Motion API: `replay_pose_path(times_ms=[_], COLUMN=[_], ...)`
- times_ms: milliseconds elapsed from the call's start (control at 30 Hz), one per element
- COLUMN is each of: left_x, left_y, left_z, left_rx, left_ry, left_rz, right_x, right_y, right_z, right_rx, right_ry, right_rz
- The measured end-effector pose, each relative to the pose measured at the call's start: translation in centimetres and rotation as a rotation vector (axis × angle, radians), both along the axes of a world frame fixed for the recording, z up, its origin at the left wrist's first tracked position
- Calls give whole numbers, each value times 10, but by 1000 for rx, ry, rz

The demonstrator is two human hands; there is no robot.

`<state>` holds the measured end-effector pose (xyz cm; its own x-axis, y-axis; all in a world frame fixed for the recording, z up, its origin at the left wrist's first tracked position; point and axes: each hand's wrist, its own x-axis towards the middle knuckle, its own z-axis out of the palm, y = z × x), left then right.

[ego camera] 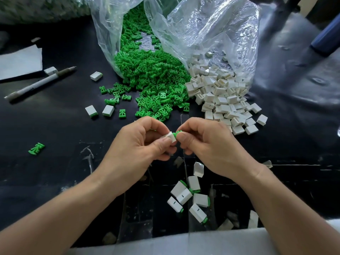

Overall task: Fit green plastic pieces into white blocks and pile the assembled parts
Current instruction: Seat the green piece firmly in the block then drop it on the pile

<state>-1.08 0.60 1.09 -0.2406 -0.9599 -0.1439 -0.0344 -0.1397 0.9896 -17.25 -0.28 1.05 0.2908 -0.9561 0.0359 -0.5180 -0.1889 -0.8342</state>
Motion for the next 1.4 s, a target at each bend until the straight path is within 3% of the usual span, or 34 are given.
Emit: replay_pose_path(times_ms=[167, 333, 600, 833, 1167, 1400], left_x=[1, 3, 5, 0, -4, 1], left_y=[-1, 0, 1, 3, 7, 1], left_z=[2, 2, -7, -2, -2, 0], left_rx=[156, 46, -147, -20, 6, -26], left_ry=[54, -24, -302, 35, 117, 12], left_rz=[-33, -46, -168, -14, 50, 8], right_x=[1, 0, -1, 4, 13, 10], right_y=[1, 2, 4, 5, 11, 9], right_z=[1, 1, 3, 1, -7, -4], right_rx=[-49, -29, -178, -269, -253, -90], right_ry=[-8, 114, 372, 166, 2, 16], right_rz=[20, 86, 240, 71, -44, 27])
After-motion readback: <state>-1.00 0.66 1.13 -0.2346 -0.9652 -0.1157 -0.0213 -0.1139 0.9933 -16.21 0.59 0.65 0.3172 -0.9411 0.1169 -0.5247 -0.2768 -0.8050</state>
